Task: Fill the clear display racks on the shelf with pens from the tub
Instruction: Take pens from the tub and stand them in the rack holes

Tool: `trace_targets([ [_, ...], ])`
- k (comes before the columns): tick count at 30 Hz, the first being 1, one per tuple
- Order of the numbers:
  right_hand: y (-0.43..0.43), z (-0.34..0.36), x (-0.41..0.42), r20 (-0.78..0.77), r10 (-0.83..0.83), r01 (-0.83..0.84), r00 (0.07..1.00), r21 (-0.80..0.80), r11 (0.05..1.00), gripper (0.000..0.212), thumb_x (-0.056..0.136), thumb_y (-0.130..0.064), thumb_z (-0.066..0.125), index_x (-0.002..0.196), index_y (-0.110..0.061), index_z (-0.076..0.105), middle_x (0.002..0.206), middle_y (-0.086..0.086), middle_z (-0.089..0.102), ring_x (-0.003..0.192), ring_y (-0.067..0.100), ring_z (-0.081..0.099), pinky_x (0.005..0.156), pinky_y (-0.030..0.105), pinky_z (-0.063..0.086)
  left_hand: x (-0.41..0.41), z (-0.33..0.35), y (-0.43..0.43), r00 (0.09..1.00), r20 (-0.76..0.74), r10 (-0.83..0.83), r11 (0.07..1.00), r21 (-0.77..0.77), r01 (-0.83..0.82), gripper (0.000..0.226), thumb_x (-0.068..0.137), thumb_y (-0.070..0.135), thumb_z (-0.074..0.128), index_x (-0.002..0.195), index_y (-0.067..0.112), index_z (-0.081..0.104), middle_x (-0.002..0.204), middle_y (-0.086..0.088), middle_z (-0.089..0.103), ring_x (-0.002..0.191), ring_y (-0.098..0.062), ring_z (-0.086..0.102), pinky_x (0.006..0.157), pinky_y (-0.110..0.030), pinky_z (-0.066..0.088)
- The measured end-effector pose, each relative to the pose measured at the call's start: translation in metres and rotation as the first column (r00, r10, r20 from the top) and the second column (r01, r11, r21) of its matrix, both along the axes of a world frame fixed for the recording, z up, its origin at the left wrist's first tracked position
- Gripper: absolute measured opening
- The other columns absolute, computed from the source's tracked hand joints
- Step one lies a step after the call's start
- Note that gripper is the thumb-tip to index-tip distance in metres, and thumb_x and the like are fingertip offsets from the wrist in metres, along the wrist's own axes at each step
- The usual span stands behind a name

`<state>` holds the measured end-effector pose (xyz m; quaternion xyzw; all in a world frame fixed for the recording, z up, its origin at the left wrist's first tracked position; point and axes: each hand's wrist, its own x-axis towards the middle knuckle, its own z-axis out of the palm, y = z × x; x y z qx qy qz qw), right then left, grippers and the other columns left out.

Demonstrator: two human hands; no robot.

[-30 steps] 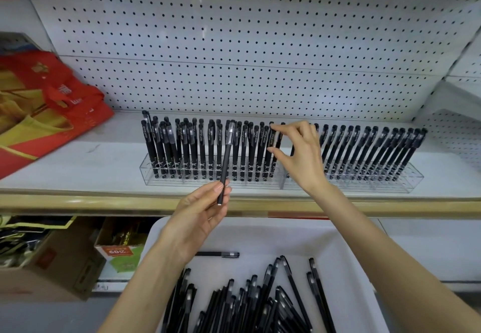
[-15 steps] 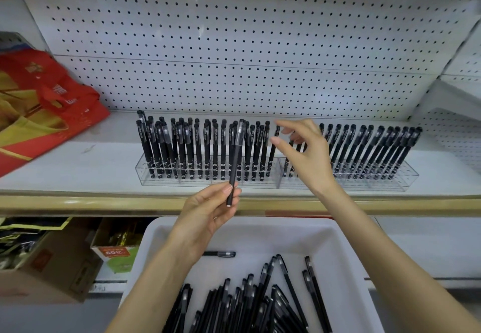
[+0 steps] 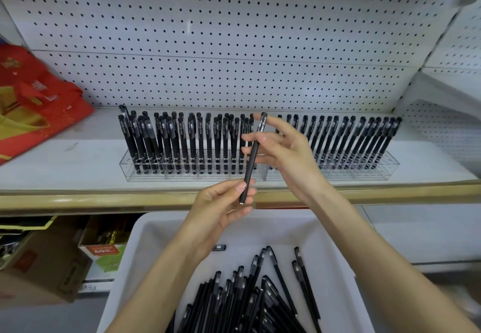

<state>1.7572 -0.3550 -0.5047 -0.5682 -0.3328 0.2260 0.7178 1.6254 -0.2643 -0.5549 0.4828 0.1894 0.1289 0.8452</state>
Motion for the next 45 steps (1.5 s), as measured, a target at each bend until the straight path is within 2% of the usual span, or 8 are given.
trace_targets([
  [6,-0.009,0.007,0.007,0.054,-0.026,0.026,0.998,-0.002,1.0,0.043,0.087,-0.003,0.063,0.127,-0.011,0.05,0.078,-0.001,0.071,0.09,0.026,0.071,0.068,0.03,0.058,0.005,0.0,-0.001,0.999,0.018,-0.041,0.999,0.023,0.041,0.027,0.079,0.018,0.062,0.101,0.006,0.072,0.088,-0.006,0.073,0.078,-0.012,0.068,0.068,-0.02,0.055],
  [9,-0.013,0.016,0.013,0.169,-0.067,0.069,0.983,-0.008,0.998,0.043,0.086,0.0,0.064,0.124,-0.016,0.049,0.07,-0.003,0.068,0.088,0.023,0.071,0.072,0.034,0.059,0.009,-0.002,0.006,0.996,-0.025,0.085,0.922,0.381,-0.069,0.02,0.088,0.022,0.06,0.105,0.018,0.07,0.1,0.005,0.073,0.095,-0.009,0.068,0.08,-0.023,0.055],
  [10,-0.014,0.018,0.018,0.209,-0.104,0.109,0.972,-0.016,0.994,0.042,0.087,0.0,0.064,0.121,-0.018,0.049,0.072,-0.001,0.068,0.088,0.022,0.071,0.074,0.036,0.059,0.01,-0.006,0.012,0.985,-0.017,0.172,0.79,0.599,-0.127,0.02,0.091,0.025,0.059,0.107,0.023,0.069,0.104,0.01,0.072,0.098,-0.006,0.066,0.086,-0.024,0.054],
  [12,-0.014,0.018,0.029,0.309,-0.178,0.2,0.934,-0.041,0.979,0.039,0.086,-0.002,0.066,0.114,-0.024,0.05,0.082,0.011,0.067,0.088,0.024,0.071,0.079,0.041,0.059,0.01,-0.013,0.026,0.957,0.039,0.287,0.263,0.958,-0.118,0.029,0.094,0.037,0.051,0.116,0.026,0.065,0.115,0.011,0.066,0.104,-0.005,0.061,0.09,-0.027,0.051],
  [14,-0.012,0.015,0.041,0.397,-0.239,0.282,0.886,-0.054,0.958,0.038,0.085,-0.006,0.069,0.109,-0.029,0.05,0.09,0.018,0.066,0.089,0.025,0.07,0.082,0.044,0.057,0.012,-0.023,0.038,0.96,0.037,0.278,-0.184,0.983,0.015,0.044,0.096,0.046,0.038,0.124,0.021,0.061,0.123,0.003,0.062,0.11,-0.013,0.059,0.092,-0.035,0.05],
  [16,-0.008,0.011,0.05,0.446,-0.296,0.346,0.845,-0.034,0.938,0.039,0.084,-0.008,0.071,0.108,-0.03,0.05,0.092,0.011,0.067,0.089,0.019,0.069,0.086,0.038,0.056,0.015,-0.028,0.043,0.964,-0.039,0.264,-0.323,0.938,0.126,0.056,0.095,0.052,0.029,0.128,0.016,0.057,0.128,-0.003,0.059,0.117,-0.02,0.057,0.101,-0.039,0.04],
  [32,0.018,-0.036,0.064,0.648,-0.216,0.372,0.73,-0.112,0.921,0.037,0.085,-0.009,0.069,0.116,-0.022,0.054,0.101,-0.019,0.054,0.093,-0.012,0.056,0.083,0.009,0.048,0.03,-0.033,0.047,0.935,-0.152,0.322,-0.408,0.868,0.282,0.068,0.095,0.058,0.018,0.131,0.012,0.053,0.122,-0.01,0.059,0.114,-0.026,0.055,0.101,-0.046,0.043],
  [45,0.021,-0.048,0.068,0.828,-0.241,0.507,0.506,-0.059,0.86,0.046,0.08,-0.012,0.074,0.123,-0.018,0.06,0.099,-0.005,0.041,0.087,0.011,0.044,0.085,0.012,0.038,0.031,-0.028,0.048,0.921,-0.196,0.336,-0.4,0.856,0.328,0.066,0.094,0.057,0.022,0.126,0.012,0.058,0.12,-0.009,0.059,0.11,-0.026,0.055,0.097,-0.046,0.045],
])
